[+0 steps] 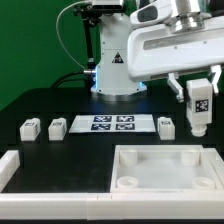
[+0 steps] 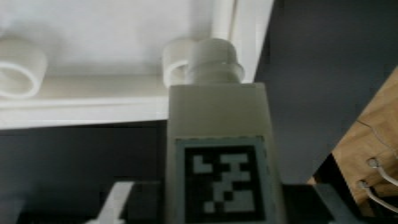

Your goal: Assemble one leg

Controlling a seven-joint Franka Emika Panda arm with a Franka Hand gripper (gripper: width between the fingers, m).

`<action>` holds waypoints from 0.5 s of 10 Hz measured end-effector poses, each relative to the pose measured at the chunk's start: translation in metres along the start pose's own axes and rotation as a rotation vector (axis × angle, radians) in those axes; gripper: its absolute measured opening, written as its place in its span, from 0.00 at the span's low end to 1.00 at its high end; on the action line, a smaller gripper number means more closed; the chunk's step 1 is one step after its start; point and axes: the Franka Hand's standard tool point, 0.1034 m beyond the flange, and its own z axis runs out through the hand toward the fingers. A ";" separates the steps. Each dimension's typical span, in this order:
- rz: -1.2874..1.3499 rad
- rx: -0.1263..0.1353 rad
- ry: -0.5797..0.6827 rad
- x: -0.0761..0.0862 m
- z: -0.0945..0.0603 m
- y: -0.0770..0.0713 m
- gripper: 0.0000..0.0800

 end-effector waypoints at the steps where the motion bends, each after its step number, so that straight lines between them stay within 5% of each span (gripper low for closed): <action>1: -0.042 -0.008 -0.033 0.021 0.002 0.009 0.36; 2: -0.054 -0.011 -0.003 0.047 0.004 0.012 0.36; 5: -0.073 -0.005 0.010 0.052 0.017 0.005 0.36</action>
Offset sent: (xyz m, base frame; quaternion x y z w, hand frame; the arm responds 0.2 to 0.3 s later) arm 0.0316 0.0117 -0.0023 -0.0055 0.0426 -0.0480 0.9979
